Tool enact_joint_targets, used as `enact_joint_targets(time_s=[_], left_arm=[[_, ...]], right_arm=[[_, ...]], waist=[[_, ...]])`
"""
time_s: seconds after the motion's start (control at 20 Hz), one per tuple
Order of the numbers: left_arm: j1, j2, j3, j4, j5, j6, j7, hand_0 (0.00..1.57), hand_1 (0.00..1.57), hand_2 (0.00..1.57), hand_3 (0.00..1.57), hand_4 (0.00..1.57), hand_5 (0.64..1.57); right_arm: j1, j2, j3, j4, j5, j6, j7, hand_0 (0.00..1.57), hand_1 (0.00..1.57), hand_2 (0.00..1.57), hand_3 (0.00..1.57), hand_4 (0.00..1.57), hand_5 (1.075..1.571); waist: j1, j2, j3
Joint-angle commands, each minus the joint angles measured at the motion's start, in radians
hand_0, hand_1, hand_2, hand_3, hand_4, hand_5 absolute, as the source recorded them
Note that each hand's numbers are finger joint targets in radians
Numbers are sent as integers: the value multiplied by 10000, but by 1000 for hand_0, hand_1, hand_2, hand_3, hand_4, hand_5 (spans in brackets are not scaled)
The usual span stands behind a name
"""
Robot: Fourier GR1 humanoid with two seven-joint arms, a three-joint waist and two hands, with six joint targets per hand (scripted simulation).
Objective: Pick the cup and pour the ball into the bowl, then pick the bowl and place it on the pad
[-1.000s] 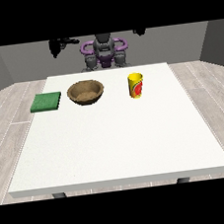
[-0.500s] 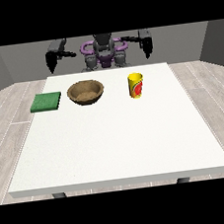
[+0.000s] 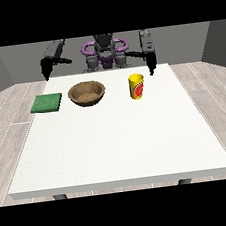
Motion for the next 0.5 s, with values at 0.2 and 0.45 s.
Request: enact_joint_targets(time_s=[0.2, 0.45], left_arm=[[-1117, -134, 437, 2043, -376, 615, -1941, 0, 0, 0, 0, 0, 1238], [-1163, -557, 334, 3258, -491, 851, -2617, 0, 0, 0, 0, 0, 1271]], right_arm=[[-717, -401, -573, 1179, -241, 562, -1095, 0, 0, 0, 0, 0, 1563], [-843, -981, -1112, 2114, -640, 1182, -1192, 0, 0, 0, 0, 0, 1559]], waist=[[-242, 1031, -1], [-167, 578, 0]])
